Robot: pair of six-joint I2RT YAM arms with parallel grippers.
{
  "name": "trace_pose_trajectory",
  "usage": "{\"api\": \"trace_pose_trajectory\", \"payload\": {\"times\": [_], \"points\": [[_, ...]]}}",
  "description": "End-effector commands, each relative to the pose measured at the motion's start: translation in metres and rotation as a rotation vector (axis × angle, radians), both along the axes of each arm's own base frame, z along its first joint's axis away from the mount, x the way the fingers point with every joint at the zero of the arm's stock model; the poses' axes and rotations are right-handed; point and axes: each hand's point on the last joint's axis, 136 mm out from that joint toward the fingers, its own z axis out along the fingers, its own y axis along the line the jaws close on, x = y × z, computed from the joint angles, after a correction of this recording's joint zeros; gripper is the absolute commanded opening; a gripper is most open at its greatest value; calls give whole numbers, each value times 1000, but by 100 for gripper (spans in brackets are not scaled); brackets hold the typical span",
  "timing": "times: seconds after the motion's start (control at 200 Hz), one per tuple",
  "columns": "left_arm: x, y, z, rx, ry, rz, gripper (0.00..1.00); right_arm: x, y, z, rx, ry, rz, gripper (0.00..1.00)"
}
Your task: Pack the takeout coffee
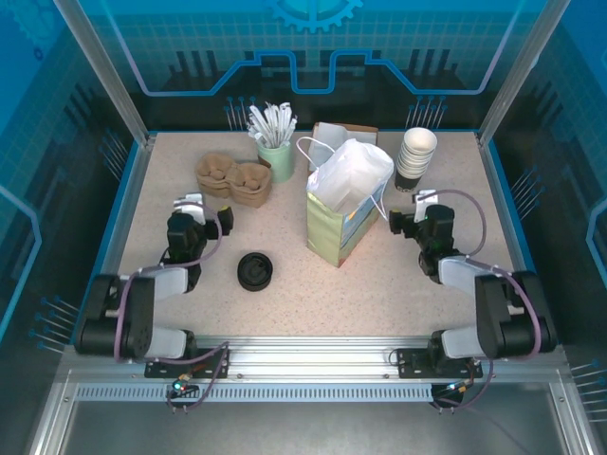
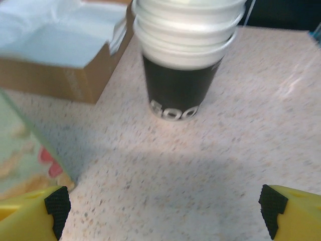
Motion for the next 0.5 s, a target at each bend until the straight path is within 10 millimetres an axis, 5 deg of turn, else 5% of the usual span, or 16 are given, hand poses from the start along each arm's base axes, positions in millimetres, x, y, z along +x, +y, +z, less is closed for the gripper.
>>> {"api": "trace_pose_trajectory", "payload": {"times": [0.0, 0.26, 0.495], "points": [[-10, 8, 28, -34, 21, 68, 99, -8, -29, 35, 25, 4, -137, 100], [-50, 33, 108, -203, 110, 294, 99, -37, -65, 88, 254, 140, -370, 100], [-69, 5, 149, -310, 186, 166, 99, 0, -50, 129, 435, 293, -323, 100]]}}
